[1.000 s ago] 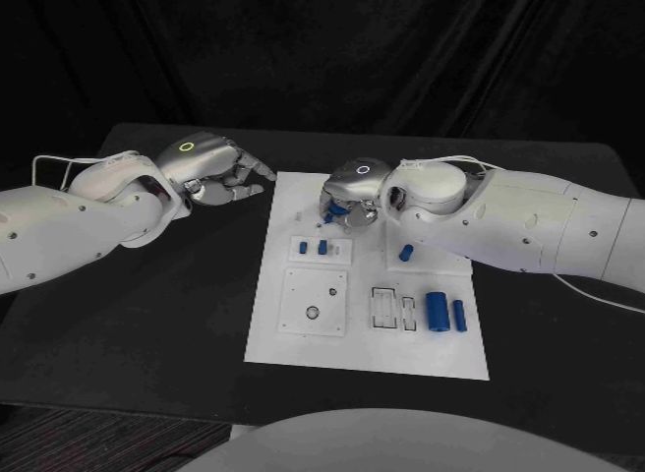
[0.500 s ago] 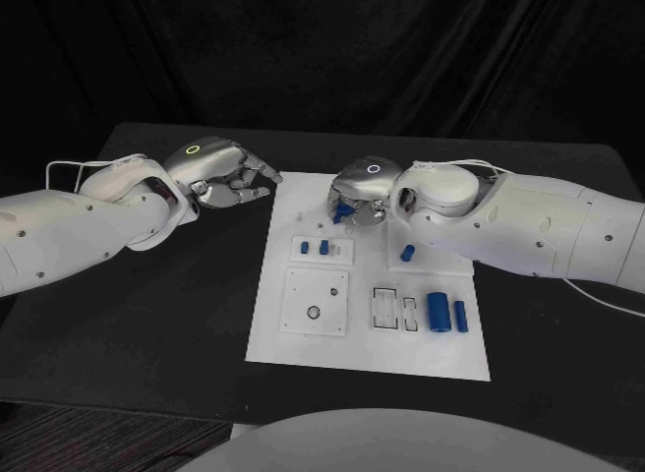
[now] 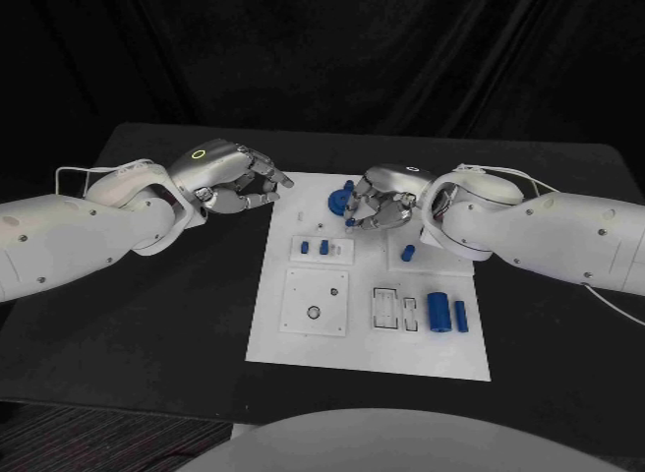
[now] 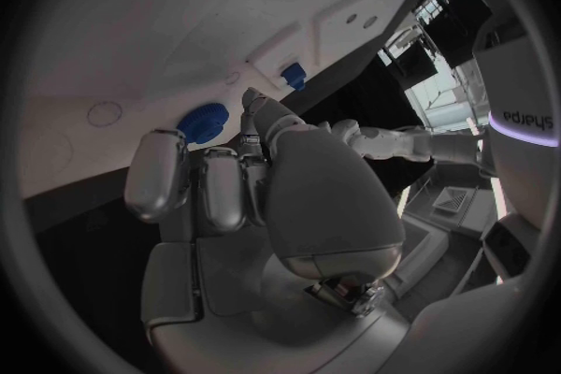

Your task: Assemble the parts on the task board

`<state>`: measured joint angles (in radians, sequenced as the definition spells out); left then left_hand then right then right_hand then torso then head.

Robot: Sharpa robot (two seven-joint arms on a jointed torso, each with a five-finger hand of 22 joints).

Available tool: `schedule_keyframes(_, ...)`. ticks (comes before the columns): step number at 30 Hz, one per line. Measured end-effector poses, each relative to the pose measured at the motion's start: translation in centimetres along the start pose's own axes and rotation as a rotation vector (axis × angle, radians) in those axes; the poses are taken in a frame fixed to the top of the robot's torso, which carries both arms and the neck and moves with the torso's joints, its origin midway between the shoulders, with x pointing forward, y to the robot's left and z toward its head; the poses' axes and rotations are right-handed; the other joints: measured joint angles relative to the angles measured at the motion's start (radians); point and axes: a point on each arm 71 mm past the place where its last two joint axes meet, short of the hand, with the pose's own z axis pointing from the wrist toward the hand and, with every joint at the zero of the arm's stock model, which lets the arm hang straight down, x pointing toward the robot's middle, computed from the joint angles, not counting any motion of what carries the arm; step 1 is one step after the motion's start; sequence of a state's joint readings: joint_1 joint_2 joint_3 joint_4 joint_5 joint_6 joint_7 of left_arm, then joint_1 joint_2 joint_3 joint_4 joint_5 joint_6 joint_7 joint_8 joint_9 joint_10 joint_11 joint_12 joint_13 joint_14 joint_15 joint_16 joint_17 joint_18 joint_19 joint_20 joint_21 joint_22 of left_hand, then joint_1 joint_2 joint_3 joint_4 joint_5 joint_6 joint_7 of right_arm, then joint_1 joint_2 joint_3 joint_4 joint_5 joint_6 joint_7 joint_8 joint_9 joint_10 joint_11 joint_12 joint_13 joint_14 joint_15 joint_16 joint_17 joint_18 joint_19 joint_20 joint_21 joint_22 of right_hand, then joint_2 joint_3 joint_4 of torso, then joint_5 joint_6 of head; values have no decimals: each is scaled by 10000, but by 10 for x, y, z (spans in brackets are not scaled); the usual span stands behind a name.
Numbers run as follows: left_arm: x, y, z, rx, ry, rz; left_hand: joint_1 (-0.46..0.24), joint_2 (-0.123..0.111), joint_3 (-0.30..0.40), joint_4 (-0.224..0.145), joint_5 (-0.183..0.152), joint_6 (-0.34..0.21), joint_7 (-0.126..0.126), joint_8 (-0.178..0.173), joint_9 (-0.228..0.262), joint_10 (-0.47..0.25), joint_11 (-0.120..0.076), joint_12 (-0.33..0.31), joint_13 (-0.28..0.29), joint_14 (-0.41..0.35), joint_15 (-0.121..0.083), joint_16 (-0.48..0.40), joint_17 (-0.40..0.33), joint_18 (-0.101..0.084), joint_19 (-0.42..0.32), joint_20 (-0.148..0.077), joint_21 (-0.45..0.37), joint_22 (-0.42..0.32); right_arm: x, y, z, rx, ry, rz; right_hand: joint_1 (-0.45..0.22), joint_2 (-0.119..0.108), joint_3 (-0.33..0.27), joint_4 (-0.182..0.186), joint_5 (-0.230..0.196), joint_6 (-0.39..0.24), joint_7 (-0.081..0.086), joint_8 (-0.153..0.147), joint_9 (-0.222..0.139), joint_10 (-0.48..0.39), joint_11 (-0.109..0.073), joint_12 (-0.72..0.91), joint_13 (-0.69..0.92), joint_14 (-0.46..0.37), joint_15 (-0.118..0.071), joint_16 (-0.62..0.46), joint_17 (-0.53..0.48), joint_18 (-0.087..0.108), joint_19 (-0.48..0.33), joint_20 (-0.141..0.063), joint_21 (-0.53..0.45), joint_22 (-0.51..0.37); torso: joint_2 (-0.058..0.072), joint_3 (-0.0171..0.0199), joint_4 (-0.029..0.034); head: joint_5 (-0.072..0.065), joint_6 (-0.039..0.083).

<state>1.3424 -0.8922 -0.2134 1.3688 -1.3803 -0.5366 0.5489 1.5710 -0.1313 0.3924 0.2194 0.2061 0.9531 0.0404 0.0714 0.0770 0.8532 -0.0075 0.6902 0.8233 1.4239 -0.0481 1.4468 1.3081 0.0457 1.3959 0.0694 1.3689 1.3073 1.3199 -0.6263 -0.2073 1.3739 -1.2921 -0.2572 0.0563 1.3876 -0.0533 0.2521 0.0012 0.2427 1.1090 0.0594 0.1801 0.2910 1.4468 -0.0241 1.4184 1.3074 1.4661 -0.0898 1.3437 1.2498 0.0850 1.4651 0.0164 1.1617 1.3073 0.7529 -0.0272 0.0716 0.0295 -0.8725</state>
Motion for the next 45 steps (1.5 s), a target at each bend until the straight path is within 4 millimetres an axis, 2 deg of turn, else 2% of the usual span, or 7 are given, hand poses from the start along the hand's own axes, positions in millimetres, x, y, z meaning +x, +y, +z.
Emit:
schedule_keyframes(2,-1,-4,0,247,-179,61,1,1,2,2,-35,0,0,0,0,-16,-14,-377,-850,-80,0,-114,0,1,-96,-13,-135,0,-1,-3,-4,243,36,864,-38,37,-56,30,83,-12,11,-2,0,-14,14,0,0,0,0,0,-21,0,0,0,0,0,-2,0,-6,-5,0)
schedule_keyframes(6,-2,-12,2,707,-497,139,53,-51,-116,-4,-48,47,-47,0,0,79,6,-1256,-1817,-109,0,-181,-1,0,-128,-16,-234,0,0,-8,-9,668,187,2382,-56,55,-98,68,89,-18,15,-3,0,-14,13,0,0,0,0,-8,-44,1,0,0,0,0,-4,-2,-18,12,0)
schedule_keyframes(14,0,-32,11,1540,-862,68,103,-214,-334,53,-287,44,-49,0,0,167,22,-2522,-3214,-108,0,-237,-1,-1,-127,-16,-308,0,3,-13,-12,1167,521,4238,-78,75,-109,57,89,-22,16,-52,0,-14,13,0,0,0,0,-40,-65,3,-36,36,0,8,-6,-10,-35,37,0)
schedule_keyframes(21,5,-47,23,2238,-807,387,97,-376,-505,85,-463,-171,-250,-33,-49,314,-12,-2932,-3741,-108,0,-237,-2,1,-127,-16,-308,0,6,-10,-10,1246,782,4805,-91,88,-138,84,125,-39,30,-82,0,-14,12,0,0,0,0,-40,-71,3,-36,36,0,7,-5,-12,-12,6,0)
schedule_keyframes(31,17,-66,44,2922,-583,1082,36,-494,-849,153,-789,-475,-208,-59,-75,314,-12,-3284,-4184,-35,-73,-181,-3,-1,-11,56,-249,0,9,-5,-6,1228,1098,5094,-90,87,-140,82,167,-72,31,-50,0,-15,12,0,0,0,0,-40,-96,4,-36,35,-40,6,-4,-17,1,31,0)
schedule_keyframes(39,23,-67,52,2826,-405,1268,-12,-541,-942,191,-890,-471,-204,-58,-63,275,26,-3350,-4283,-35,-73,-181,-4,-1,-12,56,-250,0,10,-4,-6,1217,1214,5168,-89,86,-151,70,167,-90,46,-49,0,-15,11,0,0,0,0,-40,-97,5,-36,36,-40,5,-3,-19,11,10,0)
schedule_keyframes(45,28,-67,56,2728,-135,1272,-12,-541,-1099,235,-952,-217,121,-1,-8,382,133,-3438,-4420,-35,-73,-217,-4,0,23,91,-251,0,11,-3,-5,1200,1265,5196,-89,85,-151,70,167,-94,46,-50,0,-15,11,0,0,0,-1,-80,-110,5,-36,36,-79,4,-3,-20,10,32,0)
